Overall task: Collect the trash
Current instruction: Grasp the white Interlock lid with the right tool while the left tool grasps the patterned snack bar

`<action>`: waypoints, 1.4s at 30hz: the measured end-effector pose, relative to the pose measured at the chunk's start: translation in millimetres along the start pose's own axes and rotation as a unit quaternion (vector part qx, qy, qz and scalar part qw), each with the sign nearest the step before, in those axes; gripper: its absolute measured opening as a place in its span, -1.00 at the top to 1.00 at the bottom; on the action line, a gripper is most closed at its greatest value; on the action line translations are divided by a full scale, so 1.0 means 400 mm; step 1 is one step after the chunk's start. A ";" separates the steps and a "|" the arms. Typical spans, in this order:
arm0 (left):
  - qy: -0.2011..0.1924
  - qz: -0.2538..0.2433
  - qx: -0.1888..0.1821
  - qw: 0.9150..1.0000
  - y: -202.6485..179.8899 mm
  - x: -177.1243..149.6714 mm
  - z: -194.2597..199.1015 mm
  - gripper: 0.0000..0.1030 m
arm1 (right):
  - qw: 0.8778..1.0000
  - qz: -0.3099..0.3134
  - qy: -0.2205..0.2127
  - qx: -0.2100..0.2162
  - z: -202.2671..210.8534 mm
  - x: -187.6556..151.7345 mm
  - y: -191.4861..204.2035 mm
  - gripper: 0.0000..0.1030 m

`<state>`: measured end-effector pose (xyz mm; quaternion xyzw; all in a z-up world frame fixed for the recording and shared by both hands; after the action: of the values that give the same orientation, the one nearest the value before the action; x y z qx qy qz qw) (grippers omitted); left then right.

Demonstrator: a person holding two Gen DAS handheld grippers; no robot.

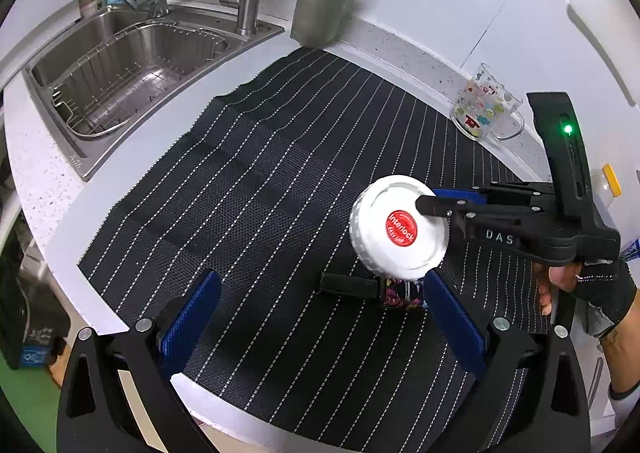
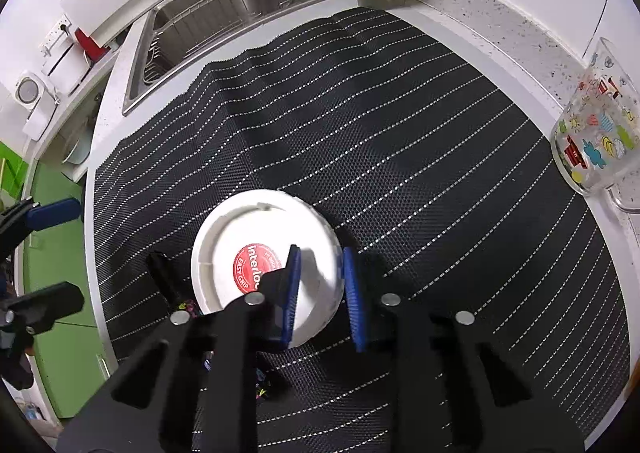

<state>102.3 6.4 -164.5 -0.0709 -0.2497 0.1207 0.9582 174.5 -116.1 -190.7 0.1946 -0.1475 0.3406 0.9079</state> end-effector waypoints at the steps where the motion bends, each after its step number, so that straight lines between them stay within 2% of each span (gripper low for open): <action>1: 0.000 0.000 -0.001 1.000 -0.003 0.000 0.000 -0.88 | 1.000 0.000 -0.001 -0.001 0.003 -0.001 -0.001 0.74; 9: 0.001 -0.020 -0.008 1.000 -0.031 -0.002 0.005 -0.88 | 1.000 -0.011 -0.020 -0.004 0.058 0.000 -0.007 0.75; 13: 0.013 -0.065 -0.020 0.998 -0.073 -0.005 -0.002 -0.88 | 0.999 -0.024 -0.028 -0.007 0.107 -0.007 -0.023 0.75; 16: 0.026 -0.121 -0.032 0.992 -0.108 -0.008 -0.019 -0.88 | 0.999 -0.038 -0.034 -0.012 0.147 -0.013 -0.042 0.75; 21: 0.048 -0.210 -0.054 0.975 -0.156 -0.010 -0.062 -0.88 | 0.997 -0.062 -0.044 -0.027 0.199 -0.029 -0.083 0.75; 30: 0.083 -0.343 -0.081 0.932 -0.201 -0.057 -0.146 -0.88 | 0.992 -0.103 -0.051 -0.046 0.231 -0.064 -0.137 0.75; 32: 0.090 -0.368 -0.084 0.922 -0.208 -0.068 -0.166 -0.71 | 0.991 -0.109 -0.051 -0.049 0.229 -0.067 -0.145 0.74; 34: 0.100 -0.381 -0.081 0.915 -0.210 -0.079 -0.186 -0.34 | 0.991 -0.113 -0.050 -0.051 0.228 -0.069 -0.149 0.74; 35: 0.103 -0.383 -0.081 0.914 -0.210 -0.083 -0.192 -0.25 | 0.991 -0.115 -0.050 -0.052 0.227 -0.069 -0.151 0.74; 37: 0.098 -0.383 -0.083 0.915 -0.214 -0.080 -0.194 0.05 | 0.991 -0.116 -0.050 -0.053 0.227 -0.069 -0.151 0.74; 42: 0.099 -0.356 -0.087 0.925 -0.210 -0.074 -0.191 0.38 | 0.991 -0.114 -0.051 -0.051 0.221 -0.059 -0.145 0.74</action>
<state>131.4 -88.1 -227.7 -0.0719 -0.1717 -0.2586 0.9479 184.4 -209.6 -136.8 0.1807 -0.1875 0.2164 0.9409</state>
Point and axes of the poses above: each gripper's, at about its wrist camera, not at the fingertips, and z roughly against the way its jaws point, y to its left, x to its top, the point moved 10 cm from there along -z, roughly the way its jaws point, and after that the axes turned 3 degrees about x, right-handed, at the moved point
